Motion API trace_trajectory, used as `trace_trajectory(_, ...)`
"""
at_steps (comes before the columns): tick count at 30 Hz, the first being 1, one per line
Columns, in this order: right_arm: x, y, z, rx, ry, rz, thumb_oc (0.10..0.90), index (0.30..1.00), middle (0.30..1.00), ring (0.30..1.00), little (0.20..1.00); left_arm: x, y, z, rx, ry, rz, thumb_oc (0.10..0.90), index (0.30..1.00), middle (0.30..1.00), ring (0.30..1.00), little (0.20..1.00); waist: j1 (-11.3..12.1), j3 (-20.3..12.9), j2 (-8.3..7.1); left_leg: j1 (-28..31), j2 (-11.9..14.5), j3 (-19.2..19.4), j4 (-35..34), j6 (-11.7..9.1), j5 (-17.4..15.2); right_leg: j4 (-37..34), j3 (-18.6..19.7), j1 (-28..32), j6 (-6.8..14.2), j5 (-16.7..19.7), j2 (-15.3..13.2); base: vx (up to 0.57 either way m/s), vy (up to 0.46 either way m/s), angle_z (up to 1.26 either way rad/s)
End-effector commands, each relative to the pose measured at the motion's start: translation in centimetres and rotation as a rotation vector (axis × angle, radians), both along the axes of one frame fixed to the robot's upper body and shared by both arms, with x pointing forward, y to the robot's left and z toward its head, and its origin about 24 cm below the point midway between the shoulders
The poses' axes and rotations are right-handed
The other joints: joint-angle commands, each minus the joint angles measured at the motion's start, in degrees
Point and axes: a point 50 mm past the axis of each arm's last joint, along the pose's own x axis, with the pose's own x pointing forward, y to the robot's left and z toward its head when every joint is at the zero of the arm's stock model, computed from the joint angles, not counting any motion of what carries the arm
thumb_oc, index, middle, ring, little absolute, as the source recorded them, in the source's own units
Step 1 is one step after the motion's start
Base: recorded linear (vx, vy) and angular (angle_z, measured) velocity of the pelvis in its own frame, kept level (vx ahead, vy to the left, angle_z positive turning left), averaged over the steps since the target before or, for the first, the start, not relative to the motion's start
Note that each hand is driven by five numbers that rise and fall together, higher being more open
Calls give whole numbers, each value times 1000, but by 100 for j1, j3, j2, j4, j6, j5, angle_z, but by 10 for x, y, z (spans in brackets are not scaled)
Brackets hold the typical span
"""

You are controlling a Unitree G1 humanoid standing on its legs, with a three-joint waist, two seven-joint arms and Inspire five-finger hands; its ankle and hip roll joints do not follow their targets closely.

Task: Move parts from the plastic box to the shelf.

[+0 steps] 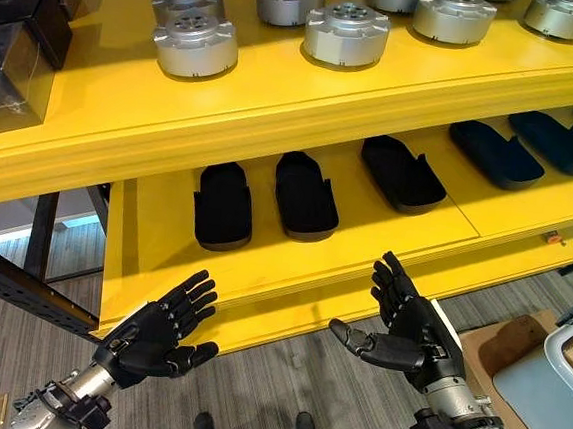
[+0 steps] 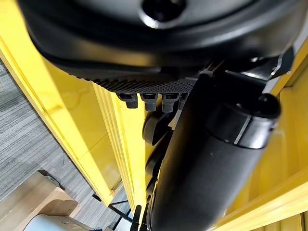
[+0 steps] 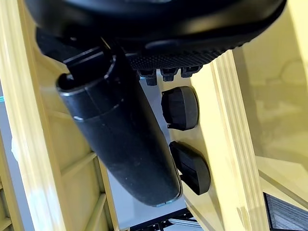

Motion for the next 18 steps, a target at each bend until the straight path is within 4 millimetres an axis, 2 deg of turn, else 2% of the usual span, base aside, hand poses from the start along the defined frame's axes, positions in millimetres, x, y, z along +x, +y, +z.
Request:
trace_trajectory(1, 10, 1, 39, 22, -243, 22, 900, 1000, 1000, 1000, 1000, 14, 7, 40, -5, -223, -22, 900, 1000, 1000, 1000, 1000, 8, -293, -237, 358, 449, 354, -27, -262, -513, 335, -399, -143, -162, -690, 13, 0, 0, 0)
trace_trajectory(18, 11, 5, 35, 39, -223, 37, 900, 1000, 1000, 1000, 1000, 14, 4, 37, -31, -176, -42, 900, 1000, 1000, 1000, 1000, -9, -300, -214, 422, 397, 393, -27, -228, -566, 281, -398, -101, -107, -645, -27, 0, 0, 0)
